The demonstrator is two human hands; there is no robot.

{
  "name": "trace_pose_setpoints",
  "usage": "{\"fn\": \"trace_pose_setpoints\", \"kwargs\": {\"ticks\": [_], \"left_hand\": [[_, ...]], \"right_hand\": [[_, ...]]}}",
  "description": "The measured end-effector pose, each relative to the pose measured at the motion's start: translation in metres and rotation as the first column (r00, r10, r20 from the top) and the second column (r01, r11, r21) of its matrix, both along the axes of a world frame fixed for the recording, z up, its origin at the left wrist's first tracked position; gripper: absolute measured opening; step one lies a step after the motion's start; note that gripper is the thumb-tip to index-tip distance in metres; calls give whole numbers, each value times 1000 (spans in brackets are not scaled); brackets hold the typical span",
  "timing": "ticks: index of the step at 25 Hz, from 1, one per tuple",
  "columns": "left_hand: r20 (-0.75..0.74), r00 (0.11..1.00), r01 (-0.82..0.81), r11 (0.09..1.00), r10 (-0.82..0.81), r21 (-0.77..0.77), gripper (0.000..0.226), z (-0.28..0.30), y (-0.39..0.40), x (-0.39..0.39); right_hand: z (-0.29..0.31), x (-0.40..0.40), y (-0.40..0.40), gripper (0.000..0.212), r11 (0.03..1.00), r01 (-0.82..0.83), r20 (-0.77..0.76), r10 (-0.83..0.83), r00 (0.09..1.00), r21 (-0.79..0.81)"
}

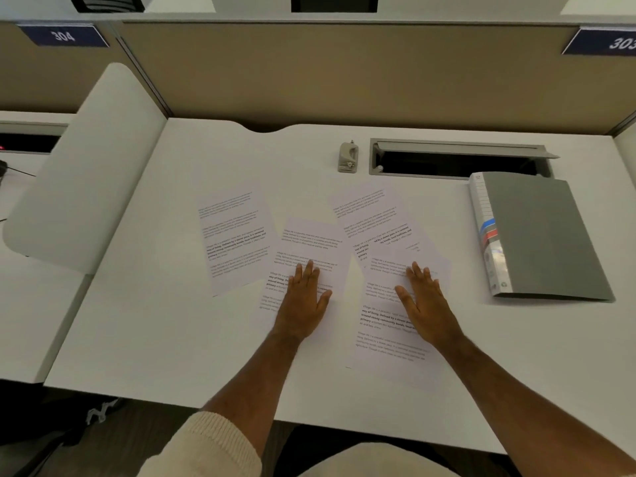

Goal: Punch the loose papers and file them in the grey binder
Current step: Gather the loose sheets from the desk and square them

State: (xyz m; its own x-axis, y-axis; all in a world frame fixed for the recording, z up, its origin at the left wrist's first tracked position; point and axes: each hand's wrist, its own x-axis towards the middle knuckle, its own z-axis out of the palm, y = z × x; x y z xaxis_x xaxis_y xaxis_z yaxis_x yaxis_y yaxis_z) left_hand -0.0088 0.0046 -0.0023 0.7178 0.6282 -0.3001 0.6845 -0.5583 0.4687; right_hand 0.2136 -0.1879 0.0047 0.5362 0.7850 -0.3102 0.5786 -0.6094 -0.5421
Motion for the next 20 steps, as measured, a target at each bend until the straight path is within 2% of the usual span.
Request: {"fn": "trace_pose_setpoints", "kwargs": {"ticks": [6, 10, 14, 20], "left_hand": [[53, 987, -157, 977, 151, 142, 77, 14, 36, -15], [50, 967, -256, 948, 252, 190, 76, 17, 64, -33], [57, 923, -384, 904, 381, 190, 77, 16, 95, -50], [34, 819, -570, 807, 572, 154, 78, 17, 130, -72]], "right_hand": [[13, -11, 53, 76, 999, -45, -30, 46, 999, 28], [23, -24, 100, 79, 987, -149, -2, 150, 989, 67], [23, -44, 142, 83, 947, -318, 73, 316, 946, 30], [21, -86, 198, 86, 870, -493, 76, 493, 867, -24]]}}
